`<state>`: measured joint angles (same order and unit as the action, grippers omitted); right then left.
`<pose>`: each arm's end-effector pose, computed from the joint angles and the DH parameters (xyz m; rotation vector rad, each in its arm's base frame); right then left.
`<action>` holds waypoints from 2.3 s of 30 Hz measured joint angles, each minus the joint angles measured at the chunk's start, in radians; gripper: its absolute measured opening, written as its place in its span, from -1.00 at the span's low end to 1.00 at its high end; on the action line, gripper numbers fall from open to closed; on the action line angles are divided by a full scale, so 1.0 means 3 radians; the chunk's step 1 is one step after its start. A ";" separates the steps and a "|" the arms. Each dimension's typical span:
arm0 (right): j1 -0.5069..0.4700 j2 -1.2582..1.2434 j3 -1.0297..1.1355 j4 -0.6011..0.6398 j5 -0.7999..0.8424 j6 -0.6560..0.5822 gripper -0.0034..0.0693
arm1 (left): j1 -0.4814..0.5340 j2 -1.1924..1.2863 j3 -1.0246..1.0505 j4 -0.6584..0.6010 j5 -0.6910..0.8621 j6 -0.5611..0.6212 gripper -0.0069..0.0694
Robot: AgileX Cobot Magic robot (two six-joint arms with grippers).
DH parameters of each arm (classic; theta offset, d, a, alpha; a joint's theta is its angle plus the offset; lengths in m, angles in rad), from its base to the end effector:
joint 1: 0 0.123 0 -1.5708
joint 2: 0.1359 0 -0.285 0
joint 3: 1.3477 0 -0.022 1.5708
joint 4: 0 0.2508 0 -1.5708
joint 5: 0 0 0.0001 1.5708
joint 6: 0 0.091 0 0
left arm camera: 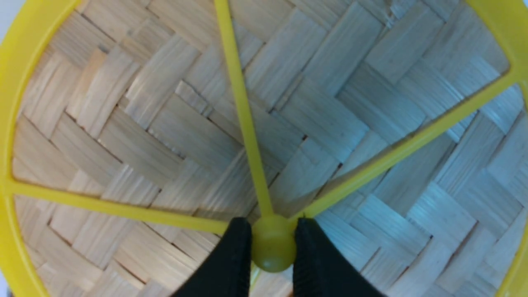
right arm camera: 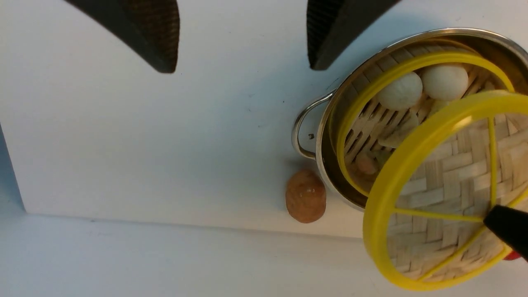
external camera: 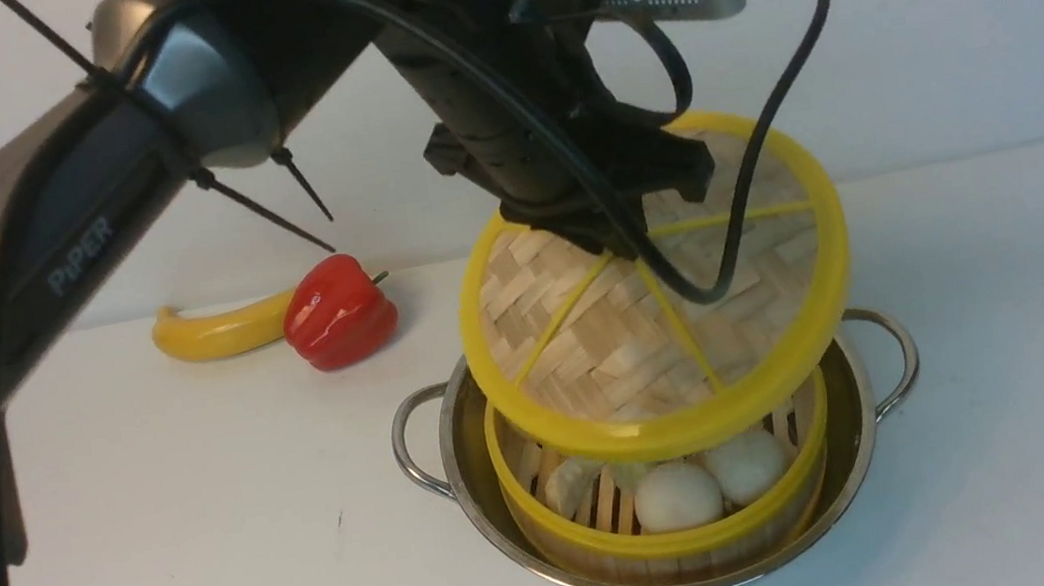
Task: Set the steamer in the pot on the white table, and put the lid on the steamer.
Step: 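Place the yellow bamboo steamer lid onto the steamer in the pot with the left gripper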
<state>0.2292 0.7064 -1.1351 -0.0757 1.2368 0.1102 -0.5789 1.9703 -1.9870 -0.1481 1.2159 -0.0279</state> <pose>0.0850 0.0131 0.4186 -0.1275 2.2864 0.0816 0.3553 -0.2473 0.3353 0.7157 2.6271 -0.3864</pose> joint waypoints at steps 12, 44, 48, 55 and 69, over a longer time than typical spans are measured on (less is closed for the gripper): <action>0.0000 0.0000 0.0000 0.0000 0.0000 0.0000 0.24 | 0.0000 -0.0024 0.0291 0.0072 0.0047 0.0034 -0.50; 0.0000 0.0000 0.0000 0.0008 0.0000 0.0000 0.24 | -0.0006 0.0413 0.0102 0.0084 0.0035 0.0290 -0.50; 0.0000 0.0000 0.0000 0.0008 0.0000 0.0000 0.24 | -0.0006 0.0413 0.0095 0.0084 0.0039 0.0297 -0.50; 0.0000 0.0000 0.0000 0.0008 0.0000 0.0000 0.24 | -0.0010 0.0416 0.0095 0.0084 0.0039 0.0335 -0.50; 0.0000 0.0000 0.0000 0.0030 0.0000 0.0000 0.24 | -0.0121 0.0568 0.0091 0.0148 -0.0018 0.0368 -0.50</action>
<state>0.2292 0.7064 -1.1351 -0.0666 1.2368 0.1102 -0.6154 2.1406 -1.9595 -0.1036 1.2106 0.0824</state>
